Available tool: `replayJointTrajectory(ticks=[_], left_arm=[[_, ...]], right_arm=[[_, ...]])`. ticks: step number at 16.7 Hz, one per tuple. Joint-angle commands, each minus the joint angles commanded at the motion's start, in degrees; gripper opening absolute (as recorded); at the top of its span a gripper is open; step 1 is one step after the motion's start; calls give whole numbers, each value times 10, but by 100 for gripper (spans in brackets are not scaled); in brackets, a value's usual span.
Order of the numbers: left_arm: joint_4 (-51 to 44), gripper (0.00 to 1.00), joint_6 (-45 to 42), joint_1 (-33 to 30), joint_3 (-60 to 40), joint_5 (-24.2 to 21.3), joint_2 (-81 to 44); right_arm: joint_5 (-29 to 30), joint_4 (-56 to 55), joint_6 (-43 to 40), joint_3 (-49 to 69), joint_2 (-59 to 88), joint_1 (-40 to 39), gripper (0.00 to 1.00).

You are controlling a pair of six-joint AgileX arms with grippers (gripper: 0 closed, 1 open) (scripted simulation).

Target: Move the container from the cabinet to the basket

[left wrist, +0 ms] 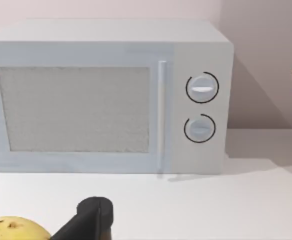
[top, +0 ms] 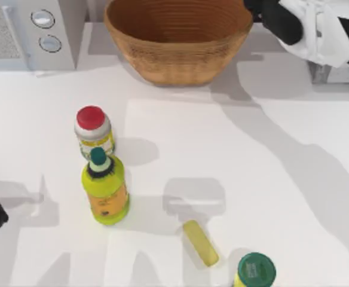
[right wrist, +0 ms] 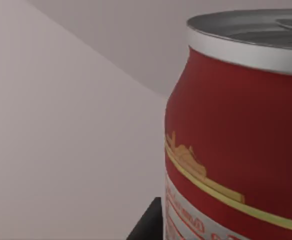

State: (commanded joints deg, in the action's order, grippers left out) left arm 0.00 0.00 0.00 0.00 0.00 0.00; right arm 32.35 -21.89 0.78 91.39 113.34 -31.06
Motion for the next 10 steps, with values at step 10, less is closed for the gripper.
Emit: replayJointTrajectory(ticks=[10], left_arm=[[0,100,0,0,0,0,0]], right_arm=[[59,-43,3,169,215,-59,0]])
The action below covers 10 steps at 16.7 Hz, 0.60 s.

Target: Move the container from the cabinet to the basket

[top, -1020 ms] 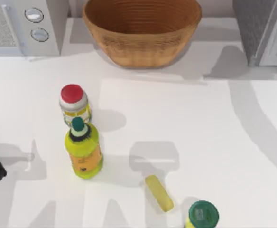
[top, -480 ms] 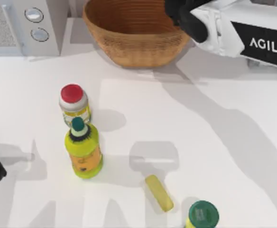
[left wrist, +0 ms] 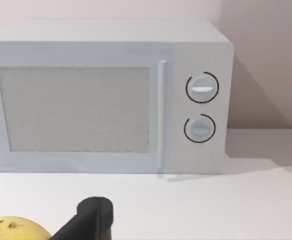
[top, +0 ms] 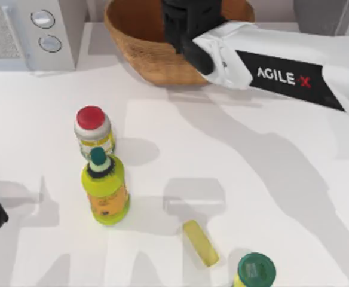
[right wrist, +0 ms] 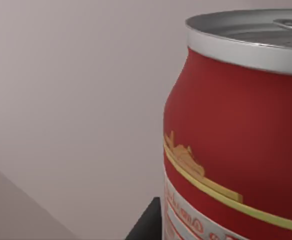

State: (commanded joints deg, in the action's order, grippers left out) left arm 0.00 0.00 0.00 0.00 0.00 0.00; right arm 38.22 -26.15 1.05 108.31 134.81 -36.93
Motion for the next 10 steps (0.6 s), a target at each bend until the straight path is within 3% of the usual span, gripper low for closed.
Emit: replayJointTrajectory(ticks=[10], left_arm=[[0,100,0,0,0,0,0]], right_arm=[[-13,16,-1,64,48,13,0]])
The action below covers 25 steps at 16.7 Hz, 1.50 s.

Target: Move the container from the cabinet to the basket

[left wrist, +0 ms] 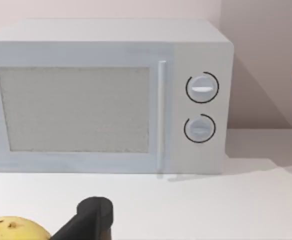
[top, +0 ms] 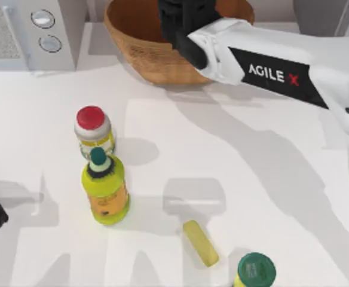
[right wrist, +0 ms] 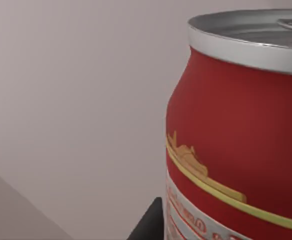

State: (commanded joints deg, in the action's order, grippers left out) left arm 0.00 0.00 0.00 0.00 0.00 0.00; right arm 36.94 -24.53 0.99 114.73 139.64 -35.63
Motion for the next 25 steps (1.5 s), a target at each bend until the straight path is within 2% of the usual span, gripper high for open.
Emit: replayJointTrajectory(ticks=[5,18,25], left_arm=[[0,100,0,0,0,0,0],[0,100,0,0,0,0,0],[0,100,0,0,0,0,0]], right_arm=[[-1,2,0,9,6,2,0],[-1,2,0,9,6,2,98],[-1,2,0,9,6,2,100]])
